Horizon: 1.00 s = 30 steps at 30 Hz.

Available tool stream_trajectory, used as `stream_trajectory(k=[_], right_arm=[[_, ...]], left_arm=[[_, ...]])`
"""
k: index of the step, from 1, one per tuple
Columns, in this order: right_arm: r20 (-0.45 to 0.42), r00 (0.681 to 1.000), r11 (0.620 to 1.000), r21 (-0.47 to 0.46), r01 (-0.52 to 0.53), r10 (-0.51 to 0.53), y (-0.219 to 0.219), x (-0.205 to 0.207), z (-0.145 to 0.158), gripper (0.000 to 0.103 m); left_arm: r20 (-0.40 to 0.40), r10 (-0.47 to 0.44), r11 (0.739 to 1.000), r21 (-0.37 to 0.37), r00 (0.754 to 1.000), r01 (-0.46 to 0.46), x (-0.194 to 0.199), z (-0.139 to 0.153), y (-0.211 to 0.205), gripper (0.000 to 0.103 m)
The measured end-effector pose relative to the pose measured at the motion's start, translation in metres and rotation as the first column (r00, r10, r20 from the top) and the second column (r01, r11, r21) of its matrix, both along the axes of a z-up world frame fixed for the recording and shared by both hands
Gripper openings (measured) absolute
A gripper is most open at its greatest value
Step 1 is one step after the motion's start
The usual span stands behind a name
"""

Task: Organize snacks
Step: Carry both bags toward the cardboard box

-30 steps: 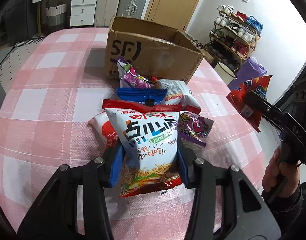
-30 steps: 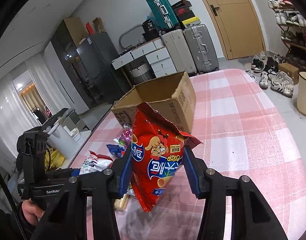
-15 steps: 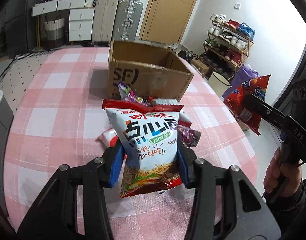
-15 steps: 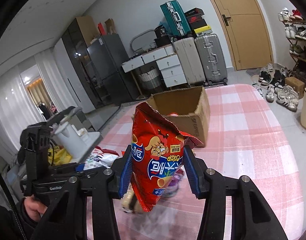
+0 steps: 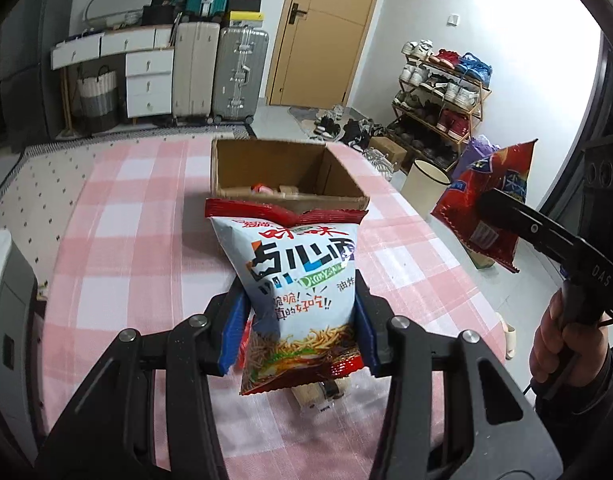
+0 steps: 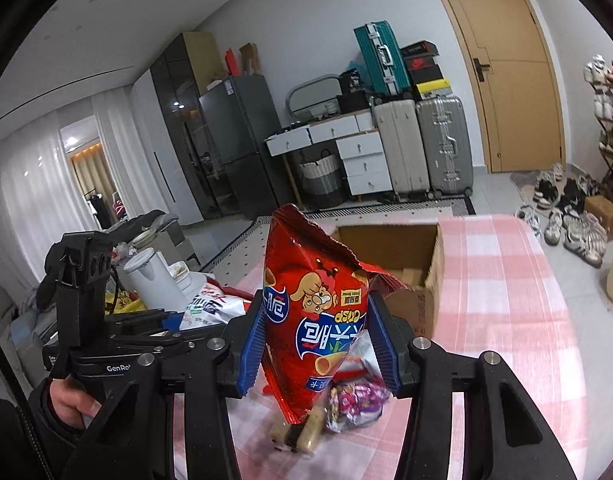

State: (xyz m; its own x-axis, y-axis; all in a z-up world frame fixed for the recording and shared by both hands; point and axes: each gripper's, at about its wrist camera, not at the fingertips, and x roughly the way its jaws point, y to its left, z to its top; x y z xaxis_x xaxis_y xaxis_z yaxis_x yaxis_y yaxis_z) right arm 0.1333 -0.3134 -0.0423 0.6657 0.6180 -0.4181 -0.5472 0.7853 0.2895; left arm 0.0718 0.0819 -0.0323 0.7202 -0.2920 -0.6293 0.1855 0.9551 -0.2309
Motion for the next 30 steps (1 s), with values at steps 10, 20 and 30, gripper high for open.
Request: stream_trajectory(k=[10,20,30], right_arm=[[0.059,0.998,1.000,0.000,-0.019,0.019,0.006,0.015,0.032,0.048],[0.090,0.995,0.999,-0.011,-0.030,0.031,0.015,0.047,0.057,0.048],[0.086,0.996,0.999,-0.010,-0.033,0.033,0.023,0.083,0.070,0.048]], left_arm=[[0.066,0.000,1.000,-0.023,0.998,0.001,0.018,0.054,0.013,0.044],[0.077,0.001,0.999,-0.036,0.997,0.002,0.057,0.092,0.018,0.044],[0.061,0.014,0.999,-0.045,0.998,-0.012,0.105,0.114,0.016,0.044]])
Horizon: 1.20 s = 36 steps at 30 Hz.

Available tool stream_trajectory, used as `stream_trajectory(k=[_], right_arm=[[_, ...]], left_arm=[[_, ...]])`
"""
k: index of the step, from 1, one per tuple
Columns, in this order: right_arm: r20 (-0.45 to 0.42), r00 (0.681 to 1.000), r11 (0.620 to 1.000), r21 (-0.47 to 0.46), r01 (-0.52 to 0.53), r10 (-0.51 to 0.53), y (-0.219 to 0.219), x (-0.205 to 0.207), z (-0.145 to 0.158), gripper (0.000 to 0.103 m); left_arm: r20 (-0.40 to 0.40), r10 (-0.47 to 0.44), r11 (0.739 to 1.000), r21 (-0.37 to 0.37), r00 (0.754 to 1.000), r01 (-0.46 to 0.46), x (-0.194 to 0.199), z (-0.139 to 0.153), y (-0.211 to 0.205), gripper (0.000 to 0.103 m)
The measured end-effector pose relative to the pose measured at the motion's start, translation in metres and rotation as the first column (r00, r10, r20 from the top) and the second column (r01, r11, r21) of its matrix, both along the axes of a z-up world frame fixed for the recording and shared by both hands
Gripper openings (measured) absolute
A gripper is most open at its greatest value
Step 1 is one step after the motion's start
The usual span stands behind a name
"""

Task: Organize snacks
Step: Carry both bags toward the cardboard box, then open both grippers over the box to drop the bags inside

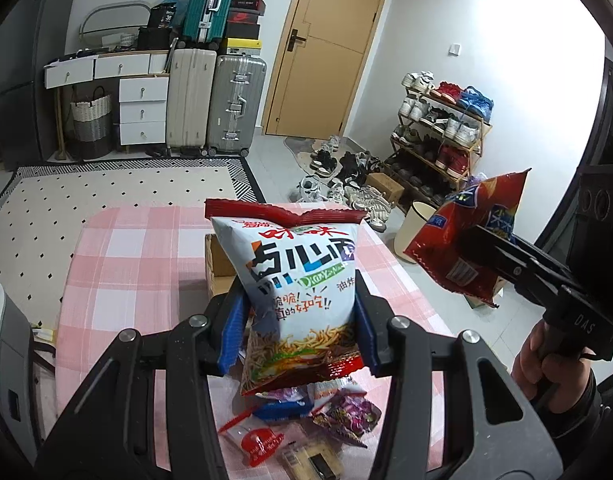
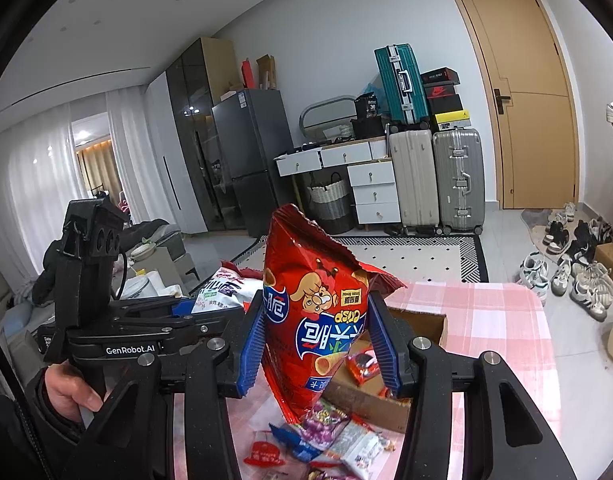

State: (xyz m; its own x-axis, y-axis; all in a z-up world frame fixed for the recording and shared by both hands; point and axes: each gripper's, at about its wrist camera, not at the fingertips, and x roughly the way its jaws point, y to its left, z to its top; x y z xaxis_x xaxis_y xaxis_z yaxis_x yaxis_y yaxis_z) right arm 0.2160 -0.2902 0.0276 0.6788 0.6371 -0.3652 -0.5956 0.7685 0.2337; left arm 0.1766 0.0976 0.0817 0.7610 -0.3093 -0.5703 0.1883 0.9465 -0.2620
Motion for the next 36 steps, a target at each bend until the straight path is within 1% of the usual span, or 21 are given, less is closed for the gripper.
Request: stream_trajectory(k=[4,7,11,15,24,30,31,36], right_arm=[[-0.001,1.000,1.000,-0.003,0.003,-0.003,0.004,0.017,0.003,0.048],[-0.009,1.000,1.000,-0.002,0.014,-0.014,0.004,0.028,0.001,0.048],[-0.024,0.999,1.000,-0.008,0.029,-0.030,0.005,0.044,-0.001,0.048],[-0.034,0.999,0.999,-0.012,0.035,-0.036,0.008,0.057,-0.005,0.048],[-0.082,0.995,0.998,-0.028,0.049,-0.051,0.015,0.104,-0.030,0.049],[-0.125,0.990,0.997,-0.047,0.056,-0.062,0.017,0.133,-0.058,0.049],[-0.129,0.990,0.997,-0.050,0.055,-0.061,0.016,0.132,-0.064,0.049],[-0.164,0.984,0.996,-0.066,0.052,-0.062,0.022,0.153,-0.088,0.049]], left_arm=[[-0.011,-0.004,1.000,0.015,1.000,0.004,0.021,0.003,-0.003,0.044],[-0.023,-0.008,1.000,0.020,1.000,0.009,0.030,0.002,-0.010,0.044],[-0.033,-0.010,0.999,0.030,0.999,0.011,0.052,0.001,-0.014,0.044],[-0.045,-0.008,0.999,0.035,0.999,0.010,0.075,-0.008,-0.021,0.044],[-0.104,-0.016,0.999,0.032,0.994,0.020,0.134,-0.044,-0.031,0.044],[-0.156,-0.023,0.999,0.027,0.988,0.027,0.170,-0.083,-0.037,0.044],[-0.164,-0.021,0.999,0.025,0.986,0.025,0.176,-0.090,-0.036,0.044],[-0.206,-0.016,1.000,0.014,0.978,0.020,0.208,-0.121,-0.033,0.044]])
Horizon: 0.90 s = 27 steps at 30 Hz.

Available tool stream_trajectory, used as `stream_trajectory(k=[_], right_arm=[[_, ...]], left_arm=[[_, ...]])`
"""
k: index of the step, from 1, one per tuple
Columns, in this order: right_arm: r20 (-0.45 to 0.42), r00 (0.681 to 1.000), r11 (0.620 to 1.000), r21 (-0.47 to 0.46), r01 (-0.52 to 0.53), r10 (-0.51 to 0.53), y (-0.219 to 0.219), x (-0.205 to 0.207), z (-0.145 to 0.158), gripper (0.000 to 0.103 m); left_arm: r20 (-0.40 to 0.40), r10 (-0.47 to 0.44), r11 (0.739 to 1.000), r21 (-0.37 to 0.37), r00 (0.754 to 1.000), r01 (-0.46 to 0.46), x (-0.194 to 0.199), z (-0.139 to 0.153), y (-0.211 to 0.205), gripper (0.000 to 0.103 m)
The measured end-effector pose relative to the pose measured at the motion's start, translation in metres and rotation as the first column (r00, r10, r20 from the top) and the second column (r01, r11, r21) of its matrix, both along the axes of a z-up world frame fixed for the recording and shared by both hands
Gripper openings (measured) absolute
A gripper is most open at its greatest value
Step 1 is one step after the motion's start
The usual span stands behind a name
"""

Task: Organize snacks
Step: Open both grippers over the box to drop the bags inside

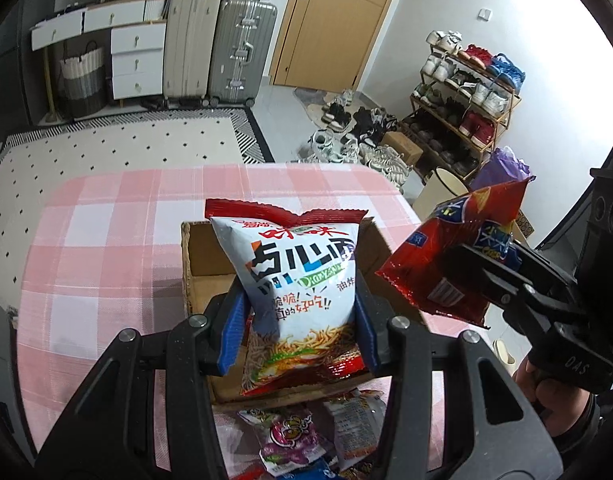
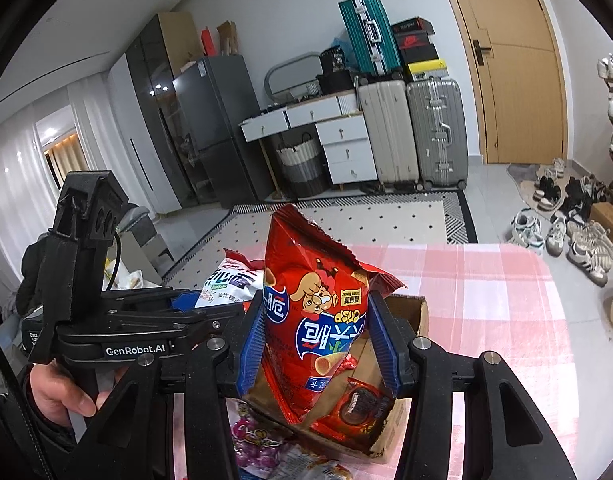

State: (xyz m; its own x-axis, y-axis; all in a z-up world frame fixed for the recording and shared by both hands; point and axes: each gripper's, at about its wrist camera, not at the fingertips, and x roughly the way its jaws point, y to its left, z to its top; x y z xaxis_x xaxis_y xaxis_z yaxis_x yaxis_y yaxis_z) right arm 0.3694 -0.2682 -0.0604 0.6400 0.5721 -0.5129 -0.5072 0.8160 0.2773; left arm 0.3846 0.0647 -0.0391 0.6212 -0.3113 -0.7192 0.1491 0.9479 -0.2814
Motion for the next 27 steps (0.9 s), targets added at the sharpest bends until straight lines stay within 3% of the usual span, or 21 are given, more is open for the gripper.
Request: stream_trajectory(k=[8,14,24,27], right_arm=[[-0.044,0.999,1.000,-0.020,0.009,-0.009,0.006,0.023,-0.025,0.052],[-0.028,0.999,0.999,0.002,0.037,-0.037,-0.005,0.027,-0.022,0.067],[0.032,0.997,0.996,0.042,0.075,-0.076,-0.029,-0.014,0.007,0.074],[0.047,0.996,0.996,0.055,0.077,-0.079,-0.034,-0.031,0.015,0.078]], left_arm=[[-0.068,-0.002,1.000,0.008,0.998,0.003,0.034,-0.036,-0.004,0.045],[-0.068,0.025,0.999,0.026,0.997,-0.023,0.039,-0.045,-0.001,0.063],[0.016,0.075,0.996,0.040,0.997,-0.076,-0.014,-0.024,0.004,0.066],[0.030,0.077,0.996,0.044,0.997,-0.078,-0.047,-0.015,0.011,0.069]])
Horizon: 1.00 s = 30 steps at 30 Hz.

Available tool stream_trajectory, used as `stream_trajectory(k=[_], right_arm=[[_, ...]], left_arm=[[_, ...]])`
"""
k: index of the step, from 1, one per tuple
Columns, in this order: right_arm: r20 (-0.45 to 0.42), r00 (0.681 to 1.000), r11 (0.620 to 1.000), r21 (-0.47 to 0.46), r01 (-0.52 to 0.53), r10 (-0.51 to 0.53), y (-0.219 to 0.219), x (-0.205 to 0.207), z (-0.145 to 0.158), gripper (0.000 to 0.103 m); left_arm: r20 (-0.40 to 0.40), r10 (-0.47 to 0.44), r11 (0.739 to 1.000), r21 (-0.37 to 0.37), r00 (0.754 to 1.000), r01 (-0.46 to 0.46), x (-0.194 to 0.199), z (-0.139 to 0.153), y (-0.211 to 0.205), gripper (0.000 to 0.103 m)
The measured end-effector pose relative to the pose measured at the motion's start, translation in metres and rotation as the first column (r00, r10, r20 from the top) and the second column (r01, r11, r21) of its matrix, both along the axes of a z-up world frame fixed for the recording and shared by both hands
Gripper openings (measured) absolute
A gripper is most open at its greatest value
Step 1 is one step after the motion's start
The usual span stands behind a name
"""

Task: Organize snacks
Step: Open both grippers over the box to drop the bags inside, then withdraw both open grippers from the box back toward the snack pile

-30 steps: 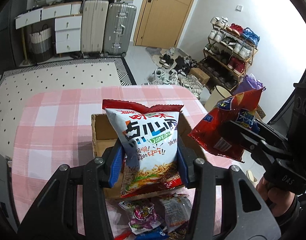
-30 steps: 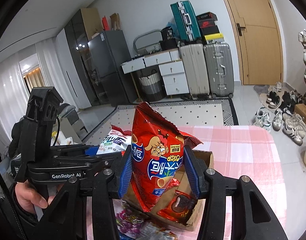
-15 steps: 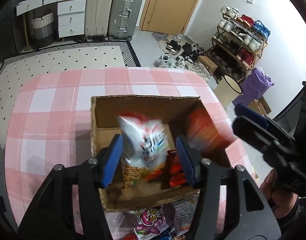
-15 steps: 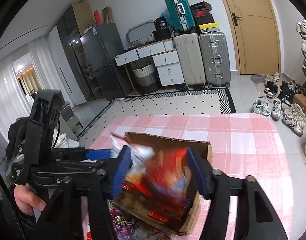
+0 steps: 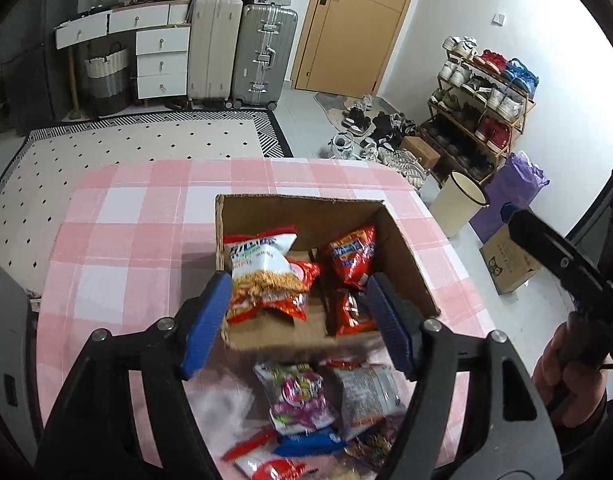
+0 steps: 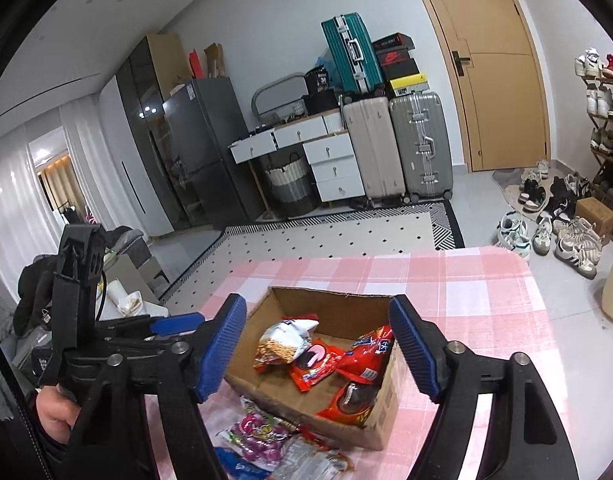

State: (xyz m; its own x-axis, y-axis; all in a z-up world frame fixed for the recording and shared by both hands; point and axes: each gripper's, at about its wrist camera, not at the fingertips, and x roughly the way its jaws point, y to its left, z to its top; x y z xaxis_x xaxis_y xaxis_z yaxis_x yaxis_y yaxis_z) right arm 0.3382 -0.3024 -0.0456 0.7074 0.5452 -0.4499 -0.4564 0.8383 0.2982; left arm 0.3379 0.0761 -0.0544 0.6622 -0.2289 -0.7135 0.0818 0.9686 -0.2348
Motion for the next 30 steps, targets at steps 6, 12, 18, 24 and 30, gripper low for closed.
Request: stream_trajectory(k=[6,12,18,24,30], right_arm=[[0.022,1.000,1.000,0.020,-0.004,0.004,-0.006,-0.035,0.010,0.081],[0.040,0.999,1.000,0.027,-0.009,0.008,-0.011,-0.070,0.016,0.087],[0.063,0.998,1.000,0.006,0.011,-0.011,-0.014,-0.110,0.020,0.097],[0.061,0.998,1.000,0.019,0.022,-0.024,-0.020,-0.141,0.024,0.101],[0.062,0.998,1.000,0.015,0.023,-0.024,-0.026,-0.176,0.022,0.101]], left_arm=[[0.026,0.007,1.000,0.027,1.000,-0.007,-0.042,0.015,-0.004,0.078],[0.044,0.007,1.000,0.027,0.999,-0.008,-0.079,0.026,-0.010,0.080],[0.044,-0.010,1.000,0.014,0.999,0.010,-0.113,0.034,-0.016,0.084],[0.066,-0.008,1.000,0.024,0.998,0.006,-0.146,0.045,-0.022,0.089],[0.091,0.010,1.000,-0.006,0.996,-0.009,-0.187,0.048,-0.021,0.102]])
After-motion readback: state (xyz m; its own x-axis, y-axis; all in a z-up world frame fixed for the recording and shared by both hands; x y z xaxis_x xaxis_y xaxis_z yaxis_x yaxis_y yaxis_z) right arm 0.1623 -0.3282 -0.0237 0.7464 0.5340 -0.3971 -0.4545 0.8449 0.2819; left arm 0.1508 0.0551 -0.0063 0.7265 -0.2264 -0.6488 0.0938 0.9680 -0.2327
